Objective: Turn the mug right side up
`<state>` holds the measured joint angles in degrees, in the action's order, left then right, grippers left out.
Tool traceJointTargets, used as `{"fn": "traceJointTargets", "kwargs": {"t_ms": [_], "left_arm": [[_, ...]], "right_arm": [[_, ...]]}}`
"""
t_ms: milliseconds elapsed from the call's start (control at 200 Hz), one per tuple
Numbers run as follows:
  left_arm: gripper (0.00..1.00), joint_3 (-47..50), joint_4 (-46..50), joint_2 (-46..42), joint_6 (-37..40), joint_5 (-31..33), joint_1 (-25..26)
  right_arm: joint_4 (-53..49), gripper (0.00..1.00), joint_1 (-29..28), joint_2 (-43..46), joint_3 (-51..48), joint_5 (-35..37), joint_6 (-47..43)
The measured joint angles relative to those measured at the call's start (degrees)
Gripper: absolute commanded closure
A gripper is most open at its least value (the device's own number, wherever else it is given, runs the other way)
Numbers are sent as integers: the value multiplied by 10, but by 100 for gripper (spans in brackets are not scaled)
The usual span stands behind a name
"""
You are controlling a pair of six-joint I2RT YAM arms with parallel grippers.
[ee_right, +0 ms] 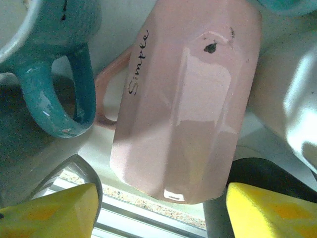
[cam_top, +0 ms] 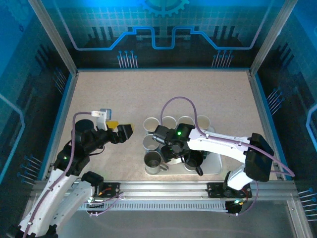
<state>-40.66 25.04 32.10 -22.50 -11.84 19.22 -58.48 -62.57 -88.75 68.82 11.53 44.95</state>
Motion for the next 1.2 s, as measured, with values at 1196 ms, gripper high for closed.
{"fn": "traceJointTargets", "kwargs": {"t_ms": [1196], "left_arm": [[1, 0, 0, -2, 0, 0, 0]], "right_arm": [[26, 20, 16, -61, -5, 30, 18]]}}
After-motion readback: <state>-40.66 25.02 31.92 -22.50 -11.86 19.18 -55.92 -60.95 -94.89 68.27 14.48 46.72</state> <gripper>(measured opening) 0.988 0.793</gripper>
